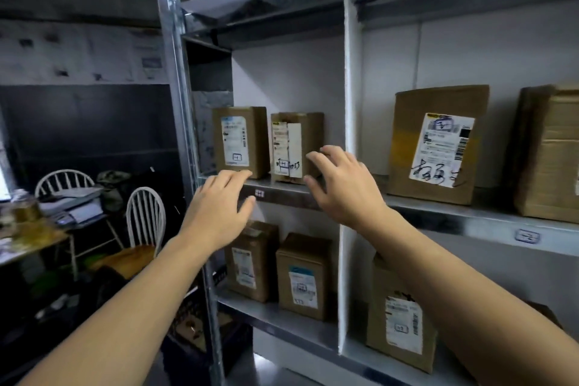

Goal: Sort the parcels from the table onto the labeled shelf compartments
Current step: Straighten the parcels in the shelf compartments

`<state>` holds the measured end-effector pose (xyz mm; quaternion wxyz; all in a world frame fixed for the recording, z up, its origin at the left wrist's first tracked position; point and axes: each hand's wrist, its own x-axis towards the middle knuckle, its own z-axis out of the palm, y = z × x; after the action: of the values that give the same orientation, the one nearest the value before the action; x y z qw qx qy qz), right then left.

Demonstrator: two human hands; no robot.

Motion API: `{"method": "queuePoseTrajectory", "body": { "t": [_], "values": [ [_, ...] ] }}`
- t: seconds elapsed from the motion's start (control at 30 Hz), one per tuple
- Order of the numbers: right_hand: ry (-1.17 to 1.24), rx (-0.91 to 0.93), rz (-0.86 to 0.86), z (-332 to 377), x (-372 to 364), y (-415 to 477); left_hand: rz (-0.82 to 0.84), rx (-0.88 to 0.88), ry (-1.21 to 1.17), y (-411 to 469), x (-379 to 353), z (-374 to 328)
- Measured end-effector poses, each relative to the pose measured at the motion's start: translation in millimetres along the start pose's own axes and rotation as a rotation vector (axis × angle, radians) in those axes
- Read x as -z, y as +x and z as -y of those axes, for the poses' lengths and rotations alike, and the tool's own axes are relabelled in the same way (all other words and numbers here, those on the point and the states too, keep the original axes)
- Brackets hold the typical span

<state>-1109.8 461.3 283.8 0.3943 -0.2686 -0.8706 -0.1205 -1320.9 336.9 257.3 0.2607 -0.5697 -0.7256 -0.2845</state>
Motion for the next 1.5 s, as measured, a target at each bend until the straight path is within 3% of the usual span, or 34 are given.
{"method": "queuePoseTrajectory", "body": {
  "t": [0.3,0.43,0.8,1.5],
  "values": [
    [-0.042,-0.057,-0.093,19,-64,120,-0.086,-0.073,0.012,95,-21,93],
    [-0.1,-0.146,-0.036,24,-91,143,-0.081,-0.097,0.002,127,-34,120],
    [-0.268,-0.379,-0.078,30,-128,201,-0.266,-0.282,0.003,241,-57,133],
    [-0.385,-0.461,-0.117,23,-124,197,-0.303,-0.34,-0.229,261,-90,151]
  ]
}}
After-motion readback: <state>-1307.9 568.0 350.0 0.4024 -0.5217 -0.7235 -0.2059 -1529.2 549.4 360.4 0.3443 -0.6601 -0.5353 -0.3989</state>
